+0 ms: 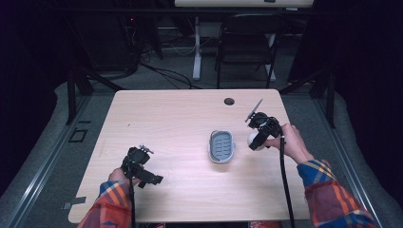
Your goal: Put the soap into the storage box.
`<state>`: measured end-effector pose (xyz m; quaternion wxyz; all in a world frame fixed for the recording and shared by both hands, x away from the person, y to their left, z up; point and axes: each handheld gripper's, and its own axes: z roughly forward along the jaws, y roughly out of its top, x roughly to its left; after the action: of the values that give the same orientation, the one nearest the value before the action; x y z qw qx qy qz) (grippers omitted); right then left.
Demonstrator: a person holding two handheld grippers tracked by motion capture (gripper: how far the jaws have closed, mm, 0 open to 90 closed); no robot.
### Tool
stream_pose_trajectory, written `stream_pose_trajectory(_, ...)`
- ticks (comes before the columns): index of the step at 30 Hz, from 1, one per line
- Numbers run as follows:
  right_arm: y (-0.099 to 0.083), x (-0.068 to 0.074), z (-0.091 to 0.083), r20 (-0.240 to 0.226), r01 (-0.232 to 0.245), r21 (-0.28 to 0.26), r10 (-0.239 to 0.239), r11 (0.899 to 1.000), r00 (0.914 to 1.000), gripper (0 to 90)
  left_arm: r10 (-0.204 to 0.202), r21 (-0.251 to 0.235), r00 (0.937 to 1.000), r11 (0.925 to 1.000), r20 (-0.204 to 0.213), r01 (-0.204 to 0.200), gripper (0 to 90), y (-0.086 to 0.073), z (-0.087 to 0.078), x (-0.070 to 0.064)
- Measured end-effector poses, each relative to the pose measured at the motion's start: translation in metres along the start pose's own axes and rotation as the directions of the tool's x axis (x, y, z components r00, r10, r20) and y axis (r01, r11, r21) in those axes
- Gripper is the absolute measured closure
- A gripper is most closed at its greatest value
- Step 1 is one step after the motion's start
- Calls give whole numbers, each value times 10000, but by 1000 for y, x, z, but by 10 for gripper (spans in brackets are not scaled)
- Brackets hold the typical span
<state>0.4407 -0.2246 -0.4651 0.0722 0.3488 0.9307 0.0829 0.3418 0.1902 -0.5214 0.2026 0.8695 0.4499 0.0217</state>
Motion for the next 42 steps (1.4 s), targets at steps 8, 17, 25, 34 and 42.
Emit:
stream_pose_trajectory(8, 10, 4, -1, -131, 84, -141, -86, 9999, 9999, 236, 14, -2, 10000, 10000, 0, -14, 1, 0, 0, 0)
stream_pose_trajectory(17, 24, 8, -4, -27, 424, -40, -424, 9991, 9991, 236, -18, 27, 10000, 10000, 29, 18, 1, 0, 0, 1)
stream_pose_trajectory(25, 37, 10, -12, 28, 528, -320, -527, 9981, 9986, 235, -8, 14, 10000, 10000, 33, 8, 1, 0, 0, 1)
stream_pose_trajectory(34, 48, 15, -13, 35, 707, -426, -707, 9966, 9975, 236, -3, 20, 10000, 10000, 36, 3, 1, 0, 0, 1)
stream_pose_trajectory(42, 58, 21, -16, 23, 894, -487, -894, 9948, 9960, 235, 16, 10, 10000, 10000, 25, -16, 1, 0, 0, 0)
